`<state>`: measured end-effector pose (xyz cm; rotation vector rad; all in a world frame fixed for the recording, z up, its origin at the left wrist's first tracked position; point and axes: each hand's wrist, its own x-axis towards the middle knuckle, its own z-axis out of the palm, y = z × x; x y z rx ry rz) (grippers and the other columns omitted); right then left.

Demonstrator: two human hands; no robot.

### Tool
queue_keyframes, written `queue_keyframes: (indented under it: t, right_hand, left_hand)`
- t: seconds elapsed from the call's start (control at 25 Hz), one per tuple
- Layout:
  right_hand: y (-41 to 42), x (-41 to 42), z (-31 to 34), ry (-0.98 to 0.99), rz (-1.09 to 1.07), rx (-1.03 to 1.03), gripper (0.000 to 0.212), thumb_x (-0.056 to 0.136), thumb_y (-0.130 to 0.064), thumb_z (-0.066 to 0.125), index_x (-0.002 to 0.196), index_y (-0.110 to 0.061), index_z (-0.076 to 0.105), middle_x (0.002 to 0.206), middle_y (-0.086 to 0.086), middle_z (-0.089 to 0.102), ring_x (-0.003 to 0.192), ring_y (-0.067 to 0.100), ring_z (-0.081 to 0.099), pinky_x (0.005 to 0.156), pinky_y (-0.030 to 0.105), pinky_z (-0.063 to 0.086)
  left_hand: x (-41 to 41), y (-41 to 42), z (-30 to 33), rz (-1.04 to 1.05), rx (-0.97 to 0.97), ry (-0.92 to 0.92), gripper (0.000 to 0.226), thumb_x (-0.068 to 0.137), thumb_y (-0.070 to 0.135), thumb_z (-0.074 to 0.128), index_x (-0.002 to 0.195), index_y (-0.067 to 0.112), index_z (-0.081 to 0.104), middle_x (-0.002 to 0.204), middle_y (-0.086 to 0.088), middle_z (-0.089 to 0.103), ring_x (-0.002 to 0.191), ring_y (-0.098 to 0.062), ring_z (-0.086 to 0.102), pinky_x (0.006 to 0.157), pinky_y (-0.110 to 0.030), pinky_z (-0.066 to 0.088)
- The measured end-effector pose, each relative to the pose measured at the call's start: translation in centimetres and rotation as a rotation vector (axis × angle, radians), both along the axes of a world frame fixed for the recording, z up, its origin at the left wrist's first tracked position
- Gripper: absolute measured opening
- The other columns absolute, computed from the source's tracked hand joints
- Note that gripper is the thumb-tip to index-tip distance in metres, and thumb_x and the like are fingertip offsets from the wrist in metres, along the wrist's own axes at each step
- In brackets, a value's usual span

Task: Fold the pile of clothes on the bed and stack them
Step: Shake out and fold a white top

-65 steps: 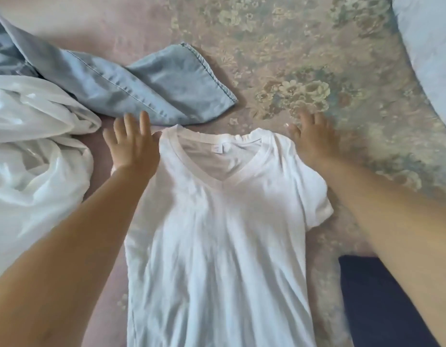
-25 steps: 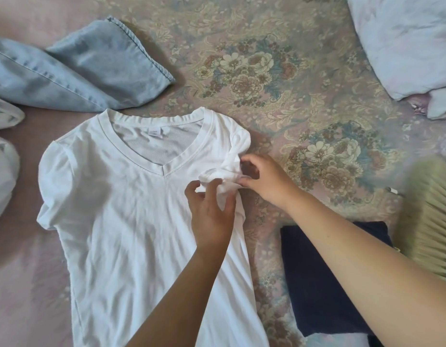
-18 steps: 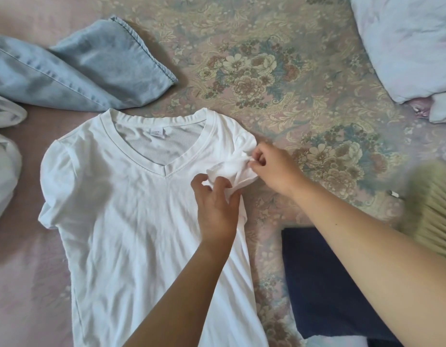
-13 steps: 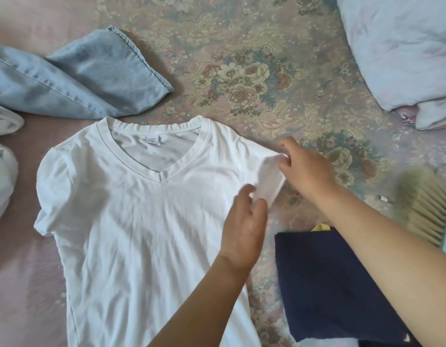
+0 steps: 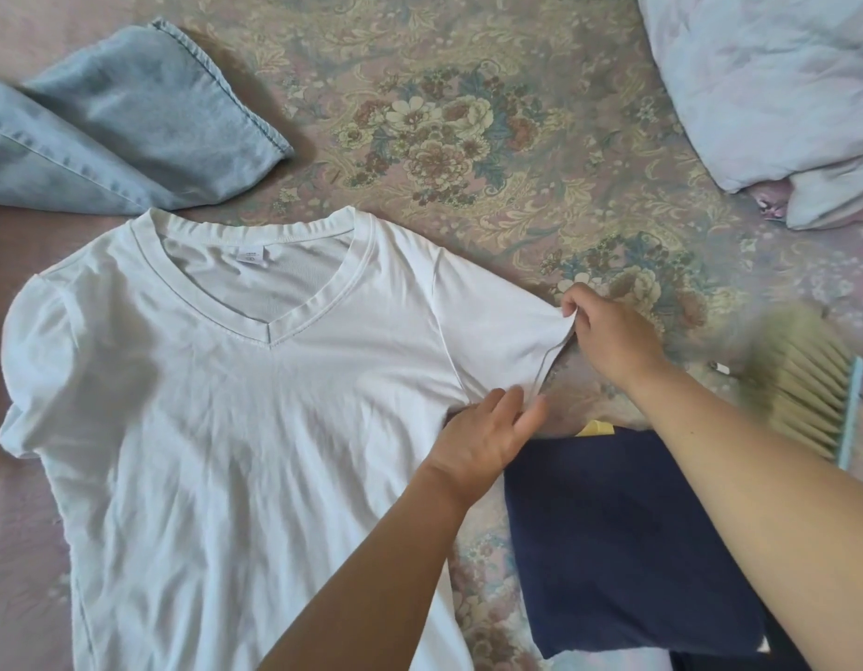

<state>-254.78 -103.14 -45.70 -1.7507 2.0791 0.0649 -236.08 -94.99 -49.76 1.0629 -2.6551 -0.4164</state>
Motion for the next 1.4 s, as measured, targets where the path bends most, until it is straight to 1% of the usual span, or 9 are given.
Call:
queue_keyframes:
  t: [0.2,0.36,0.56,0.72,0.92,1.04,1.12,1.24,1.4]
  right_hand:
    - [-1.1,0.5,-0.5,0.162,-0.025,0.092,0.025,0.095,-0.001,0.036,0.107,-0.018,0.049,0.095,0.01,0.057,0.08,0.03,0.052,0.057,0.032,0.032]
    - [0.7,3.1,0.1,0.22,0.077,-0.05,0.048,0.093,-0.001,0.042,0.14,-0.014,0.043,0.149,0.015,0.031,0.134,0.033,0.031,0.1,0.043,0.035]
    - [4.9,3.8,-1.3,0.266,0.341,0.301,0.057,0.103,-0.037,0.021,0.151,-0.029,-0.009,0.158,0.0,-0.021,0.145,0.017,-0.018,0.118,0.043,-0.005]
    - [7.5,6.0,-0.4,0.313,0.173,0.229,0.063,0.102,-0.018,0.029,0.152,-0.021,-0.009,0.157,0.004,-0.023,0.144,0.02,-0.021,0.118,0.045,-0.006]
    - [17.0,12.7,0.4,-0.006,0.399,-0.099,0.053,0.095,-0.024,0.032,0.145,-0.006,0.036,0.154,0.017,0.025,0.144,0.03,0.017,0.115,0.039,0.017]
    - [25.6,14.8,0.5,-0.203,0.338,0.086,0.069,0.089,-0.051,0.025,0.144,-0.013,0.039,0.156,0.011,0.023,0.144,0.026,0.019,0.117,0.036,0.016]
    - [30.6,15.2,0.3,-0.168,0.253,0.12,0.072,0.087,-0.055,0.046,0.147,-0.018,0.034,0.157,0.01,0.02,0.144,0.026,0.018,0.115,0.04,0.021]
    - [35.0,15.3,0.4,-0.114,0.122,0.308,0.091,0.083,-0.038,0.069,0.151,-0.03,0.009,0.156,0.01,0.011,0.143,0.029,0.014,0.114,0.039,0.022]
    - [35.5,17.2,0.3,-0.309,-0.092,0.048,0.061,0.086,0.001,0.062,0.141,-0.019,0.044,0.139,0.01,0.046,0.127,0.027,0.042,0.101,0.031,0.037]
  left_hand:
    - [2.2,0.9,-0.9,0.024,0.072,0.159,0.071,0.072,-0.01,0.052,0.139,0.008,0.037,0.142,-0.019,0.046,0.117,-0.025,0.058,0.085,-0.032,0.052]
    - [4.6,1.9,-1.2,0.149,-0.036,-0.021,0.051,0.094,0.016,0.037,0.141,-0.002,0.035,0.148,-0.022,0.036,0.138,-0.032,0.035,0.113,-0.044,0.03]
    - [6.0,4.8,-2.5,0.032,0.115,-0.154,0.059,0.093,0.036,0.037,0.143,0.005,0.04,0.152,-0.022,0.028,0.141,-0.035,0.027,0.112,-0.049,0.026]
    - [8.6,8.9,-0.8,-0.027,0.2,-0.007,0.056,0.095,0.024,0.044,0.146,0.004,0.035,0.155,-0.017,0.025,0.144,-0.027,0.023,0.114,-0.043,0.031]
    - [15.7,16.0,0.0,-0.017,0.175,-0.08,0.066,0.093,0.039,0.046,0.144,-0.001,0.035,0.153,-0.019,0.028,0.143,-0.032,0.025,0.113,-0.047,0.027]
    - [20.8,20.5,-0.5,-0.014,0.149,-0.157,0.078,0.089,0.055,0.047,0.143,0.0,0.038,0.152,-0.02,0.03,0.142,-0.035,0.026,0.11,-0.051,0.026]
    - [24.3,23.4,-0.8,0.01,0.075,-0.191,0.083,0.087,0.062,0.046,0.141,-0.001,0.041,0.149,-0.021,0.034,0.139,-0.037,0.031,0.111,-0.053,0.024]
    - [28.7,27.8,-1.1,0.209,-0.015,-0.185,0.072,0.093,0.06,0.035,0.135,0.003,0.041,0.139,-0.021,0.043,0.128,-0.039,0.042,0.109,-0.053,0.026]
    - [31.9,29.5,-0.7,0.641,-0.004,-0.139,0.049,0.09,0.038,0.048,0.124,0.003,0.047,0.118,-0.028,0.053,0.106,-0.045,0.051,0.091,-0.053,0.043]
